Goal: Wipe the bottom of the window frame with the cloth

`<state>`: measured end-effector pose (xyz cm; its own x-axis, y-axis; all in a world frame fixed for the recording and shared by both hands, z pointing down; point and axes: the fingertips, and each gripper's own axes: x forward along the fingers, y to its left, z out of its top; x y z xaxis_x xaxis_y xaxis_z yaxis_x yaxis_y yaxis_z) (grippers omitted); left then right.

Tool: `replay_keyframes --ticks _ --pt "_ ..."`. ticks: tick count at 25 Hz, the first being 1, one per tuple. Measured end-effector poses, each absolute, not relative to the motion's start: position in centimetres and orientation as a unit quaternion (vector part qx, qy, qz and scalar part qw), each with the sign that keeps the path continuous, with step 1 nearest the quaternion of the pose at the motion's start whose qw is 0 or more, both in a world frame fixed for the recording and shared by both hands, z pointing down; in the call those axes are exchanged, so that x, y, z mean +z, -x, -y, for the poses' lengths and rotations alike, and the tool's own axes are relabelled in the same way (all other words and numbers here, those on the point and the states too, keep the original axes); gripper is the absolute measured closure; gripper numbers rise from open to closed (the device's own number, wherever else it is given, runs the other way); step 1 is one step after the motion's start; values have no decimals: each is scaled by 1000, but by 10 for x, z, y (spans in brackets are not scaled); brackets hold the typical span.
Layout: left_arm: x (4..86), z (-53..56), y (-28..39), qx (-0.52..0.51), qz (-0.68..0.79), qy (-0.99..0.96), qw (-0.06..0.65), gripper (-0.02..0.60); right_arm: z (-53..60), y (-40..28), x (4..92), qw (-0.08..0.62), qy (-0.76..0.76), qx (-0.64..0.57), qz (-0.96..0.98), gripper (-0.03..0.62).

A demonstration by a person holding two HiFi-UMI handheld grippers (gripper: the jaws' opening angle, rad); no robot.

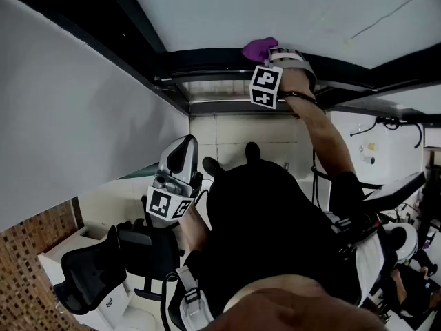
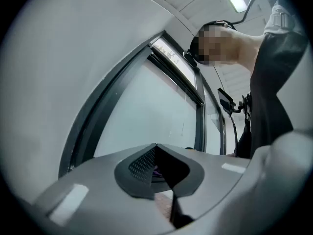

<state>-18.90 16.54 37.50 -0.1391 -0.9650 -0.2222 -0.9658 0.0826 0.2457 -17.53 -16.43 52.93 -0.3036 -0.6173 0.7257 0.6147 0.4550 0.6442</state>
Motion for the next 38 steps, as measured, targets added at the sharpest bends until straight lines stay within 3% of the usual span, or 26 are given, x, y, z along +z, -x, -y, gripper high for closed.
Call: replay_keyframes --ticks 6,8,12,17,33,38 --pt "384 -200 214 169 -754 634 -6 591 26 275 454 355 86 -284 886 530" --pt "380 -207 219 169 -755 633 1 591 4 328 452 319 82 -266 906 530" --pt "371 -223 224 169 -764 623 9 591 -21 403 506 347 68 -350 867 529" --pt "371 -224 229 164 -763 626 2 591 -20 399 513 347 52 -456 818 537" --pt "368 -136 177 152 -688 710 -10 591 157 199 527 549 -24 -589 592 539" --pt "366 -135 170 151 -696 702 -7 590 153 173 523 582 42 -531 614 534"
